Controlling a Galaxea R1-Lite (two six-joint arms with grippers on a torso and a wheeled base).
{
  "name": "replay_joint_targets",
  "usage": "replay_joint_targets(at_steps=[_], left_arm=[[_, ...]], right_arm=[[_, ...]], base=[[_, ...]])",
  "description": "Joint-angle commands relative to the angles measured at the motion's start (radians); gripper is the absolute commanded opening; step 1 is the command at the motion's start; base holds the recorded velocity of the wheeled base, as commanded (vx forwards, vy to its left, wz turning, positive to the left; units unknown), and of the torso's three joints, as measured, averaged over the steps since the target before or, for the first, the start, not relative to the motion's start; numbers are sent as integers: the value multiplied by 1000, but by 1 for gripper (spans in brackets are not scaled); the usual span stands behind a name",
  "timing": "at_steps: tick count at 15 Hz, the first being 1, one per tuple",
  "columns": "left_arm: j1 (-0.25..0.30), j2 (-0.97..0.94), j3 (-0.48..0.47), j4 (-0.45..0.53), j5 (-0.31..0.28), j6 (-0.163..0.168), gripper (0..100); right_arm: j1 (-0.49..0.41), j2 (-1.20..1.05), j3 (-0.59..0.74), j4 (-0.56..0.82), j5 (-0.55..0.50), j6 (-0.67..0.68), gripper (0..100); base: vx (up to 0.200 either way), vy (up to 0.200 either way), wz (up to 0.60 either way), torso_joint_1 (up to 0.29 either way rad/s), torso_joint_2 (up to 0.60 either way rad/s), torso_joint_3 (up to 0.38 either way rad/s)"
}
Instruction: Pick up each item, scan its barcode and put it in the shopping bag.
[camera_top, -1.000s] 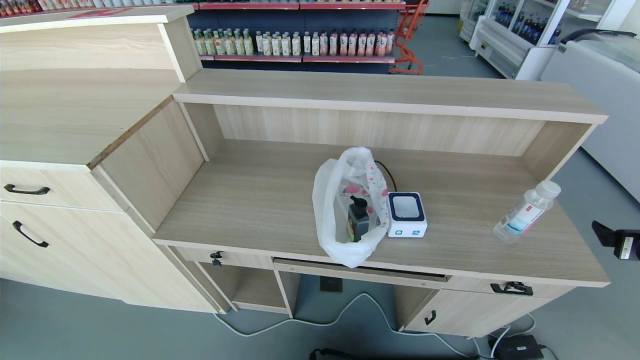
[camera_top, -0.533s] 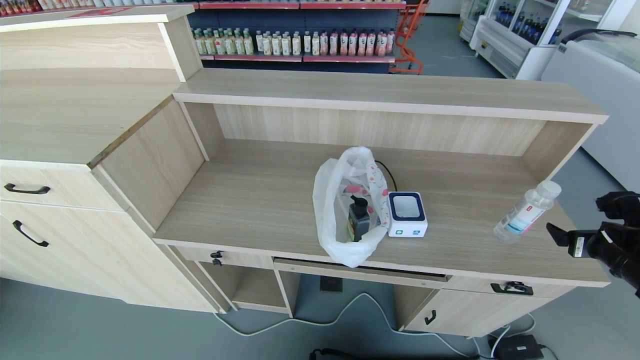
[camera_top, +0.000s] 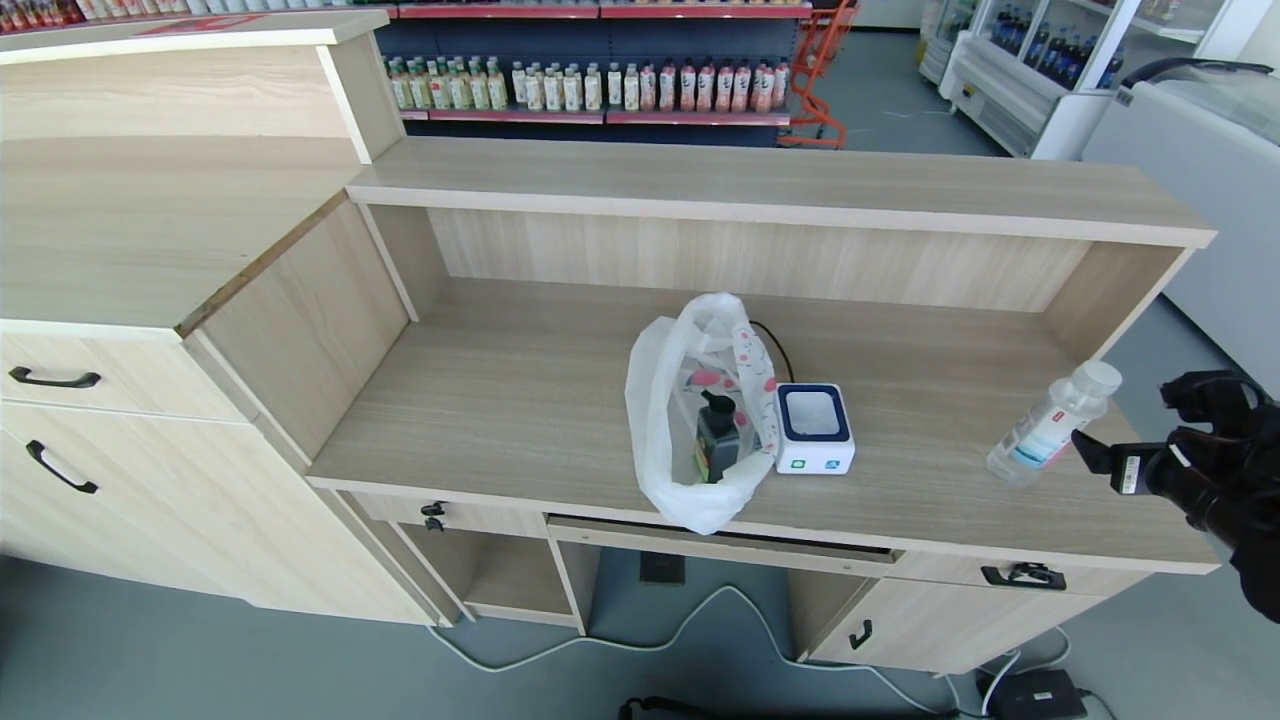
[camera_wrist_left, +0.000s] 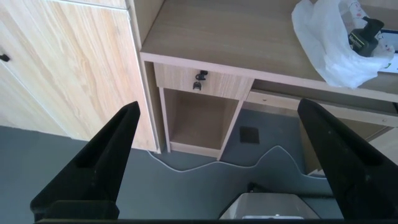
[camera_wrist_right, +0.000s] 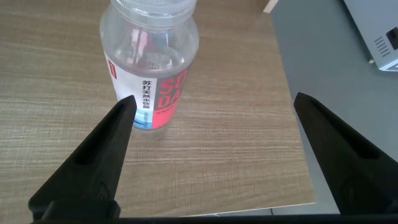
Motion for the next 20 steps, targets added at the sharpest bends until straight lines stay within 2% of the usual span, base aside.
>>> replay_joint_targets(at_steps=[1,14,20], left_arm=[[0,0,0,0,0,0,100],[0,0,0,0,0,0,100],[0,0,1,0,0,0,100]], right_arm=[[17,30,-15,-1,1,0,100],[106,151,-204,32,-37,11,100],[117,200,-261,47,-37,11,100]], base=[[0,0,0,0,0,0],[0,0,0,0,0,0],[0,0,0,0,0,0]])
